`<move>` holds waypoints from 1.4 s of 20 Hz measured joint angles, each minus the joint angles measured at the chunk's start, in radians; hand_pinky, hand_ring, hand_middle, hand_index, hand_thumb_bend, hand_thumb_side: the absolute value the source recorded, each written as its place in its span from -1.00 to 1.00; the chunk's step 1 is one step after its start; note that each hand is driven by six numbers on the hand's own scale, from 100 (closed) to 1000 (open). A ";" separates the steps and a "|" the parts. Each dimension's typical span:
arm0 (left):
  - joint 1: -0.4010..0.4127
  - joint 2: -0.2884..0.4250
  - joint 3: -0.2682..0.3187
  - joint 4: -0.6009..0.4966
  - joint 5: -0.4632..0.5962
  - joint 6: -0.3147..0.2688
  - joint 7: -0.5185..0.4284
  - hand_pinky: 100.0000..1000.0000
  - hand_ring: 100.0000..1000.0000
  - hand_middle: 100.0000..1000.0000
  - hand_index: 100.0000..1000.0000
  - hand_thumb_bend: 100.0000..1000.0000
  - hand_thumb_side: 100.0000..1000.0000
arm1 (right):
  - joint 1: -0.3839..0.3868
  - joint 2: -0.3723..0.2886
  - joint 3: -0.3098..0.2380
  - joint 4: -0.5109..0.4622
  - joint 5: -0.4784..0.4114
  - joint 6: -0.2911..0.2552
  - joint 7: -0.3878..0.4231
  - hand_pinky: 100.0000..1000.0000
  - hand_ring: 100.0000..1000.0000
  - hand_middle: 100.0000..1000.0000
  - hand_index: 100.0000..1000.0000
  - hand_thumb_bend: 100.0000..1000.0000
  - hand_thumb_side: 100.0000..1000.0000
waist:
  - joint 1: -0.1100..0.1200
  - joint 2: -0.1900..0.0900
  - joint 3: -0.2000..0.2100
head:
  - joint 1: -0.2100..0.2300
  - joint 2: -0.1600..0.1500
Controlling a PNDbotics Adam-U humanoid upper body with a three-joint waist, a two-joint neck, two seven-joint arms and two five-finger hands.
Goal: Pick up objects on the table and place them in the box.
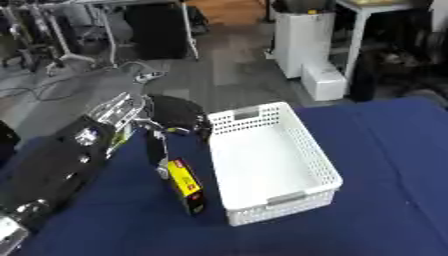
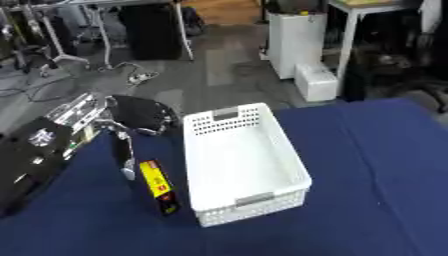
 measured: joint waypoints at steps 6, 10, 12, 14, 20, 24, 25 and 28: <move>0.000 -0.001 -0.003 0.012 0.030 0.028 -0.030 0.61 0.58 0.44 0.48 0.95 -0.06 | 0.000 0.000 0.000 0.000 0.000 0.001 0.001 -0.75 -0.58 -0.32 -0.13 -1.00 1.00 | 0.000 0.003 0.000 | -0.006 0.001; 0.000 -0.001 -0.007 0.012 0.043 0.040 -0.042 0.60 0.58 0.44 0.48 0.94 -0.05 | 0.000 0.000 0.000 0.000 0.000 0.001 0.001 -0.75 -0.58 -0.31 -0.14 -1.00 1.00 | 0.000 0.003 0.002 | -0.006 0.003; 0.000 -0.004 -0.008 0.013 0.047 0.045 -0.048 0.60 0.56 0.44 0.48 0.93 -0.05 | 0.000 0.000 0.000 0.000 0.001 0.001 0.001 -0.75 -0.58 -0.31 -0.14 -1.00 1.00 | 0.000 0.003 0.002 | -0.007 0.005; 0.000 -0.010 -0.009 0.014 0.051 0.049 -0.051 0.59 0.56 0.44 0.48 0.93 -0.05 | 0.000 0.000 0.000 0.000 0.001 0.001 0.001 -0.75 -0.58 -0.31 -0.14 -1.00 1.00 | 0.000 0.004 0.002 | -0.009 0.008; 0.002 -0.021 -0.015 0.032 0.069 0.063 -0.065 0.55 0.52 0.46 0.50 0.93 -0.07 | 0.000 0.000 0.000 0.000 0.002 0.005 0.005 -0.75 -0.58 -0.32 -0.14 -1.00 1.00 | -0.001 0.006 0.002 | -0.049 0.008; 0.006 -0.031 -0.015 0.054 0.094 0.081 -0.083 0.53 0.50 0.47 0.50 0.95 -0.12 | 0.000 0.000 0.000 0.000 0.002 0.005 0.005 -0.74 -0.58 -0.32 -0.14 -1.00 1.00 | -0.003 0.007 0.003 | -0.051 0.008; 0.006 -0.032 -0.015 0.060 0.097 0.087 -0.089 0.52 0.50 0.47 0.50 0.95 -0.12 | 0.000 0.000 0.000 0.000 0.002 0.005 0.005 -0.74 -0.58 -0.32 -0.14 -1.00 1.00 | -0.003 0.007 0.004 | -0.051 0.008; 0.006 -0.035 -0.015 0.088 0.103 0.110 -0.112 0.50 0.45 0.46 0.50 0.97 -0.17 | 0.000 0.000 0.000 0.000 0.002 0.005 0.005 -0.74 -0.58 -0.32 -0.14 -1.00 1.00 | -0.003 0.007 0.004 | -0.051 0.008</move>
